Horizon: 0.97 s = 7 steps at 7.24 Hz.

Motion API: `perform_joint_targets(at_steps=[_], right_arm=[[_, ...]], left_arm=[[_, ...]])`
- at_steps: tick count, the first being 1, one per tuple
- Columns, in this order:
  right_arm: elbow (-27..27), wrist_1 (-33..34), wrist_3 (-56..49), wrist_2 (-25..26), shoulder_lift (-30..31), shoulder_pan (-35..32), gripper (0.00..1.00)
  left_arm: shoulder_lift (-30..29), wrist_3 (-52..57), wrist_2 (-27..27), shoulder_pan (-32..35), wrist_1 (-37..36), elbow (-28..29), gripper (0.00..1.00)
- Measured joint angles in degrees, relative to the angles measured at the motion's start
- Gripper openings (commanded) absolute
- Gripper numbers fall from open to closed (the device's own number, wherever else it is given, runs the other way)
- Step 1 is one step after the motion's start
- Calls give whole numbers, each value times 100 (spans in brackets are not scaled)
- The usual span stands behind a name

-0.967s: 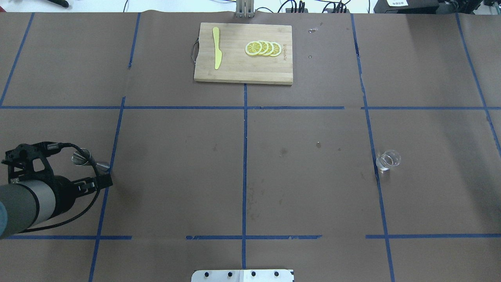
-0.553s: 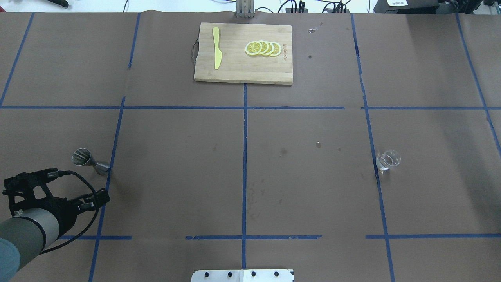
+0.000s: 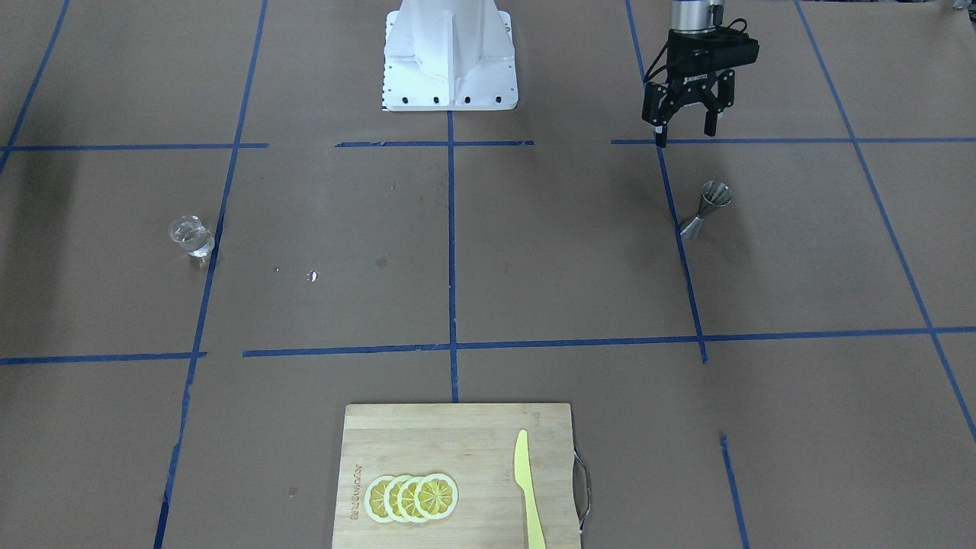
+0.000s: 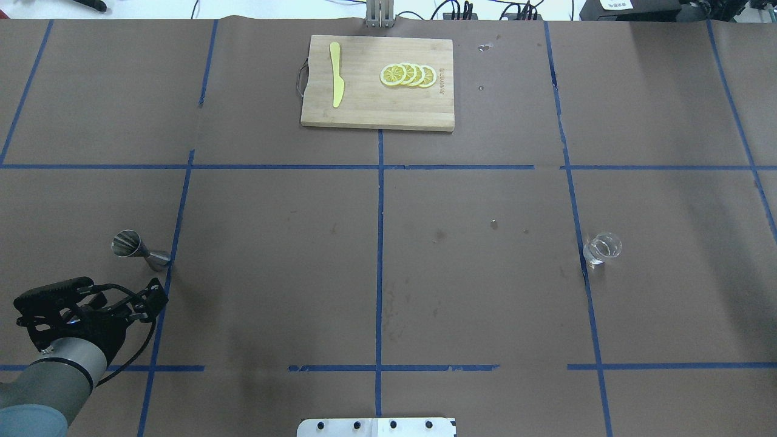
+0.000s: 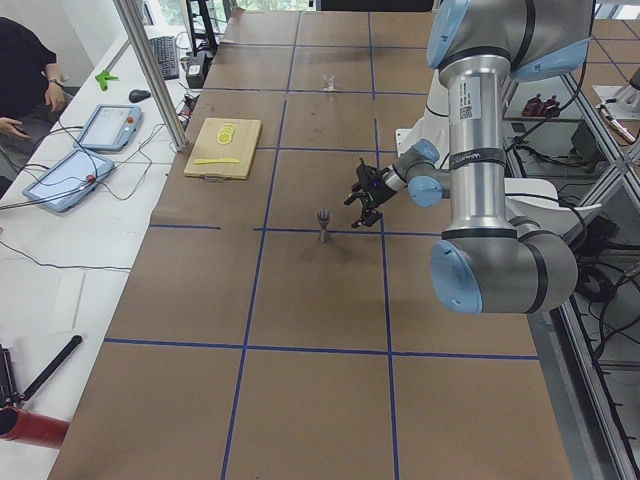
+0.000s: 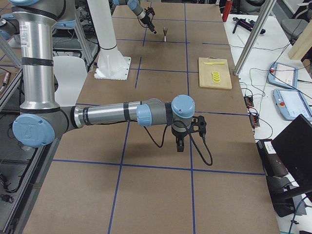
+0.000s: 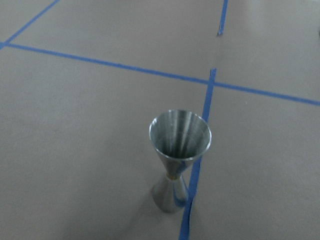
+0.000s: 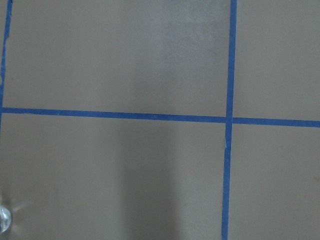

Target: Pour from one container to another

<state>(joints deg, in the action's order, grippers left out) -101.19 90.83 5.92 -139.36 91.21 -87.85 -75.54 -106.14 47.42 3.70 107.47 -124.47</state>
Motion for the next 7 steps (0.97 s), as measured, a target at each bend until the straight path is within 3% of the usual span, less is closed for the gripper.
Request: perform_joint_targets(at_steps=[3,5,7], right_arm=[[-484,0,456,45,264,105,100],[-1396,-37,1359,333,805,504,100],[-1943,-792,2506,867,1397,1171,100]], left_arm=[[51,-88,-1152,-67,671,663,98],[11,-82,-1369,-70,740,824,98],[-47,-56,-1426,-84,749,856,98]])
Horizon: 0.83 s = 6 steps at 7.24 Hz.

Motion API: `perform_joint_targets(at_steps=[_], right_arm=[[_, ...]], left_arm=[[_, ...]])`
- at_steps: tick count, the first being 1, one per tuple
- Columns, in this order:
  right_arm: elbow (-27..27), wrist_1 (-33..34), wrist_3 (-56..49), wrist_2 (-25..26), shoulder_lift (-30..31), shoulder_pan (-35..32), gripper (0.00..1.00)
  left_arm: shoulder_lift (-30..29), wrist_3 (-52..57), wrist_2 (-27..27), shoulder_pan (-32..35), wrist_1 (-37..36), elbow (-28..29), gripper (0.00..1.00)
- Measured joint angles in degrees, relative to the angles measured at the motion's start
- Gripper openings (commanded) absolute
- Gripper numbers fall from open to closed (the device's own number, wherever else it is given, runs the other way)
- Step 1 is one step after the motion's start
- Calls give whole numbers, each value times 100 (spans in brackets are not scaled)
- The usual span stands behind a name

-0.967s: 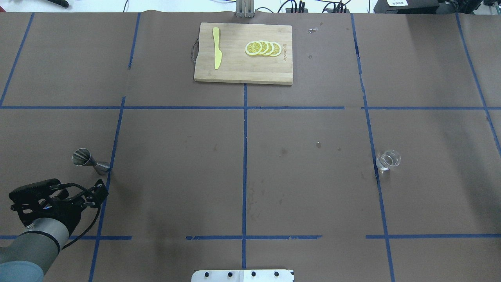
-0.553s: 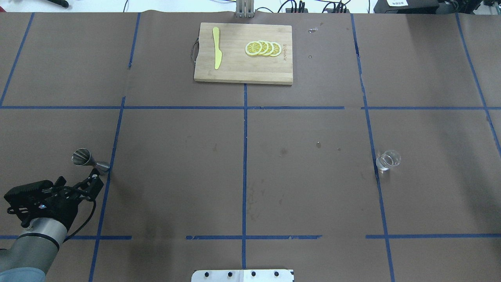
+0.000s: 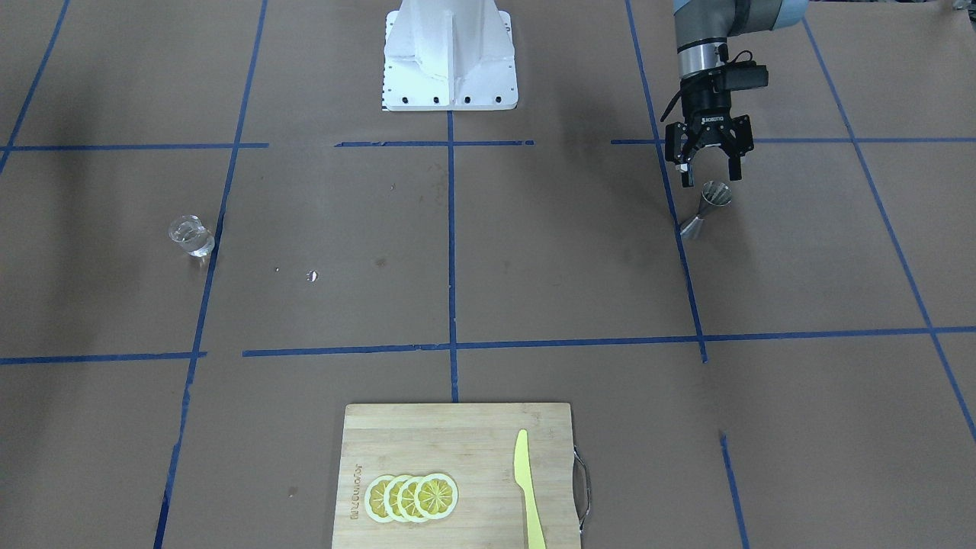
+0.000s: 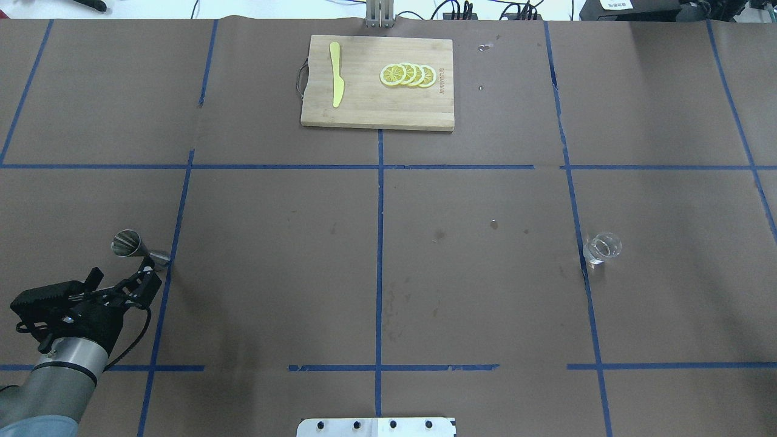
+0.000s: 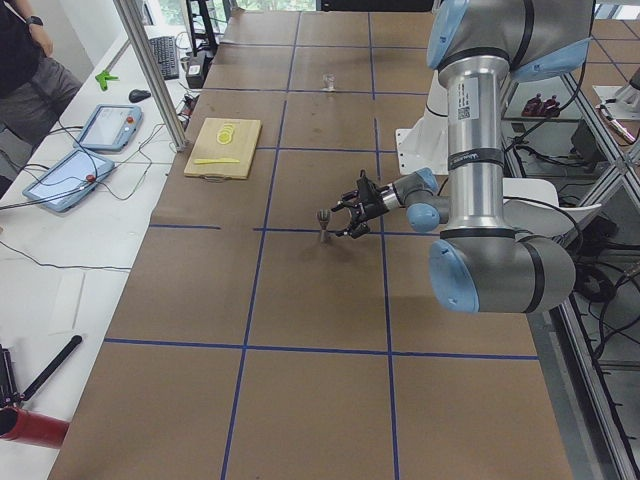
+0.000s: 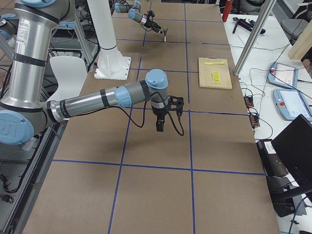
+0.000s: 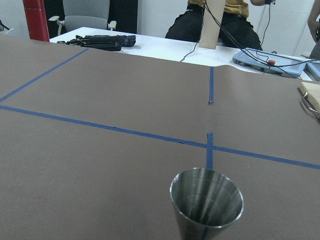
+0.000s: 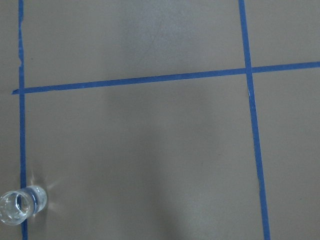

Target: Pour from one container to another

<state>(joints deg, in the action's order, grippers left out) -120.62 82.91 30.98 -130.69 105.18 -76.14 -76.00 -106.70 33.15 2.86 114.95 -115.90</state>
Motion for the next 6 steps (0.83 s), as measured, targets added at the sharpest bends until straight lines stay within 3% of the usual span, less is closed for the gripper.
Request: perform_joint_targets(at_steps=[3,4,6], right_arm=[[-148,-1965,2390,1204,479,1812,100],[-178,-2315,2907,1677,496,2441,100],[-352,-2553,3541,2159,502,3237,100]], left_arm=[[-348,16,-149,-20,1,299,97],[-441,22,-235,-22,-1,404,94],[-494,31,-428,-15,-12,568,92]])
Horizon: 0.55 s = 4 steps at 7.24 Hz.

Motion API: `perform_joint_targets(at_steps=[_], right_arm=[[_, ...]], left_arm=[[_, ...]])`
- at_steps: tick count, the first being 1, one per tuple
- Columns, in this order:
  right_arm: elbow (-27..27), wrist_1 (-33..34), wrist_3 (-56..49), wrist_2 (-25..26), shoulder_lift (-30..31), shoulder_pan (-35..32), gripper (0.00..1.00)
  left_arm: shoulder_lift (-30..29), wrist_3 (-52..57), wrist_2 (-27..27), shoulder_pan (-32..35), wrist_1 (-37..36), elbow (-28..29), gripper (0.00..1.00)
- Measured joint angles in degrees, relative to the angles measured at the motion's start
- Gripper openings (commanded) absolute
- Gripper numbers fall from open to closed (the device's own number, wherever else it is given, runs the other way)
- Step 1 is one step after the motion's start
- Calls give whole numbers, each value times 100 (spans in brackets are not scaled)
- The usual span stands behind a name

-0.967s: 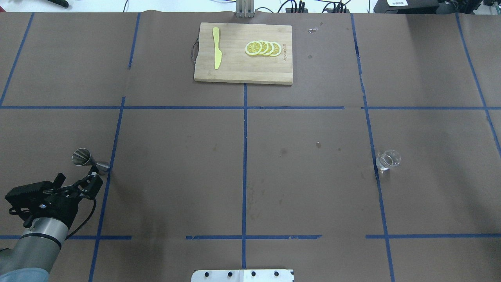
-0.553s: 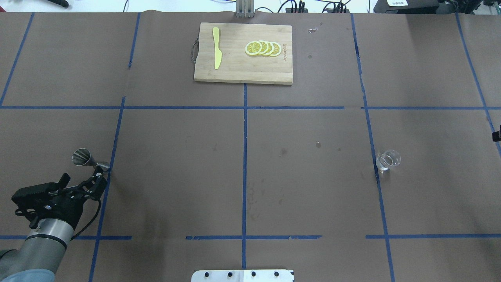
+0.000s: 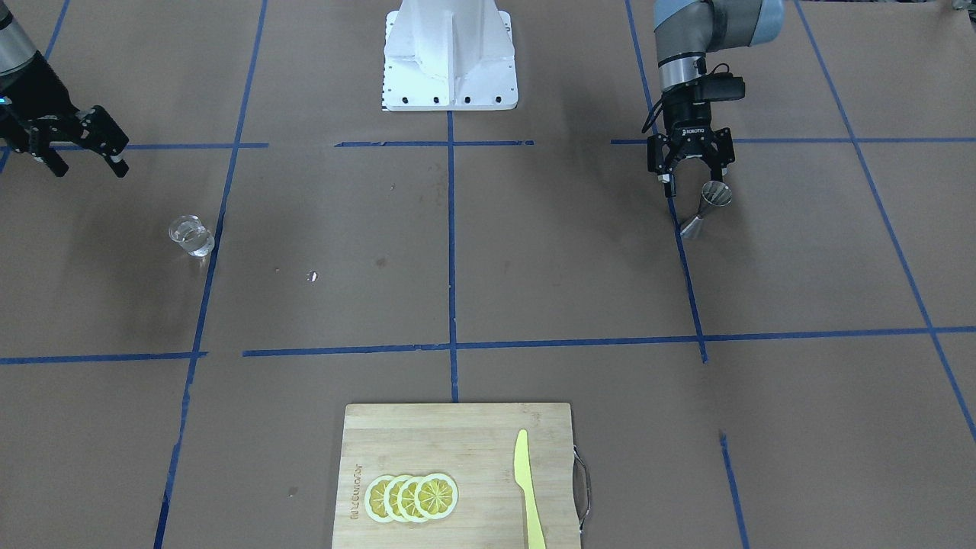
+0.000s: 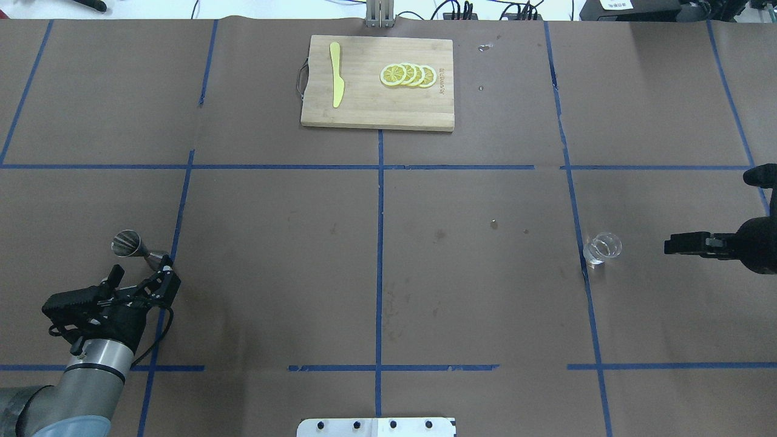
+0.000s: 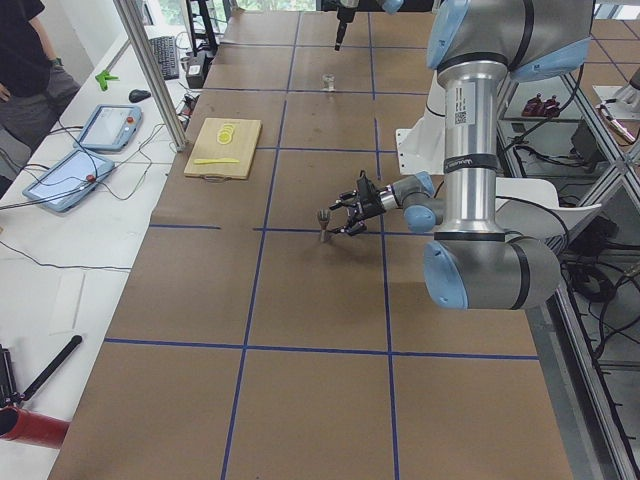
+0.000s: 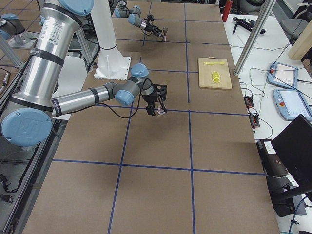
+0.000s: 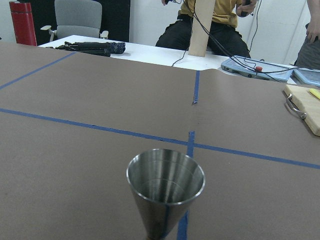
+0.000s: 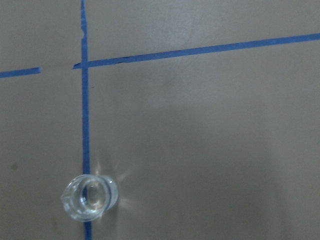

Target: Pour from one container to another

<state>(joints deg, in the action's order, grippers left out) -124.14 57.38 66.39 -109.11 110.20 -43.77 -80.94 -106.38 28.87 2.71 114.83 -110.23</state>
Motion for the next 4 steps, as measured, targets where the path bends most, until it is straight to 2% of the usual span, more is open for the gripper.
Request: perform_joint_targets(at_steps=[4], right_arm=[[-241,-33,455,221,51,555,100]], left_arm=[[-238,6,-82,28,-6,483,70]])
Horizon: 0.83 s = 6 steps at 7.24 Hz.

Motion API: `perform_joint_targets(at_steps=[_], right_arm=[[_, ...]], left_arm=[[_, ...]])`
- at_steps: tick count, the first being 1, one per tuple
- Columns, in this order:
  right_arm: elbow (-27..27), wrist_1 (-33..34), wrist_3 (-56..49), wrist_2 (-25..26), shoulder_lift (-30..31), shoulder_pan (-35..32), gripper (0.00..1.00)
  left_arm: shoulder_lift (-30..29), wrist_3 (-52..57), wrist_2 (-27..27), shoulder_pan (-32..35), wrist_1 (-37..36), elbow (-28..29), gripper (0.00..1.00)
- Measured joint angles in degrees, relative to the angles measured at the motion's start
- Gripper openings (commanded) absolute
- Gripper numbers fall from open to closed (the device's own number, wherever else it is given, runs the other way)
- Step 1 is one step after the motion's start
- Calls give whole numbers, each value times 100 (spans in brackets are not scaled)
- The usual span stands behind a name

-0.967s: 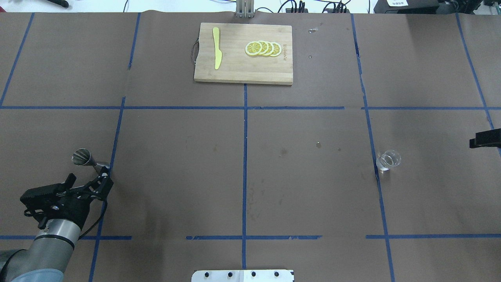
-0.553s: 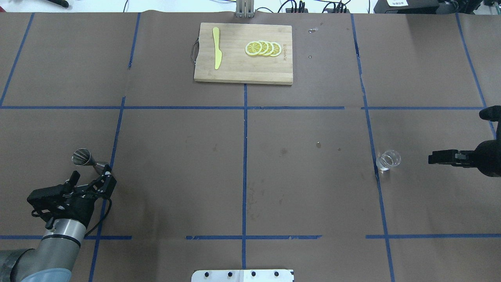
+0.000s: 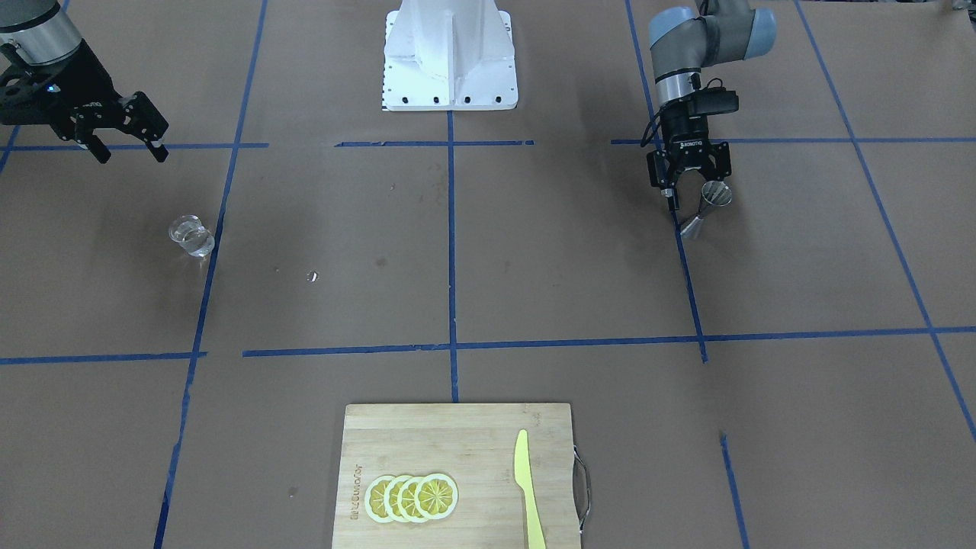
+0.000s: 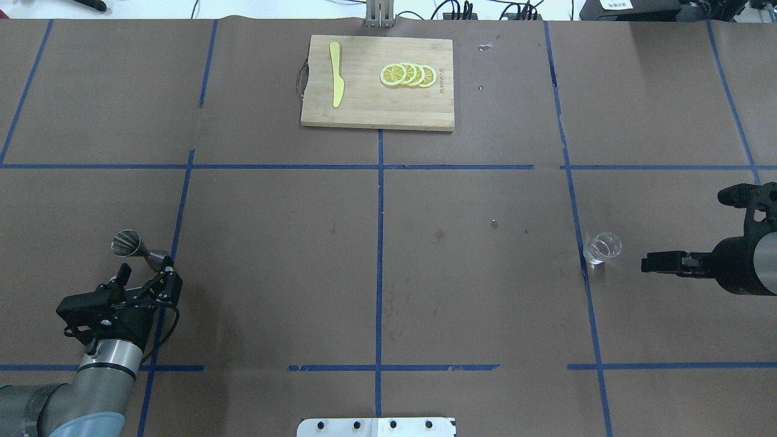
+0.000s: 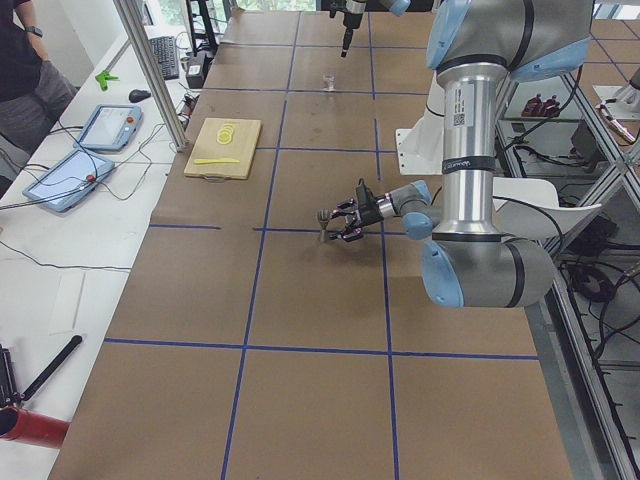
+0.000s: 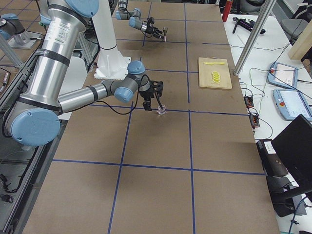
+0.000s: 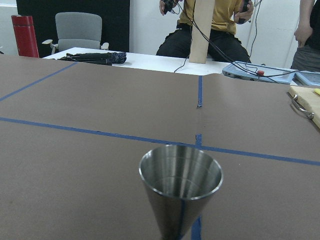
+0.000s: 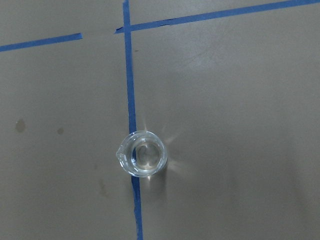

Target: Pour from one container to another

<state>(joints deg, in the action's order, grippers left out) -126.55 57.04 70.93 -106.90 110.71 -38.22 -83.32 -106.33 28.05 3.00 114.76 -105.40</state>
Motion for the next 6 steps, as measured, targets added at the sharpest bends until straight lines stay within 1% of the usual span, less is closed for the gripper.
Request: perform_joint_targets(at_steps=[2,5,6], right_arm=[[-57,0,15,12,29,76,100],[-103,0,34,122,68,196,100],[-106,0,54,195,74,250,100]], left_arm=[[-19,59,-1,109,-5,28,70],[-26,185,-1,244,-7,25,67],[-26,189,-1,261,-5,29,62]])
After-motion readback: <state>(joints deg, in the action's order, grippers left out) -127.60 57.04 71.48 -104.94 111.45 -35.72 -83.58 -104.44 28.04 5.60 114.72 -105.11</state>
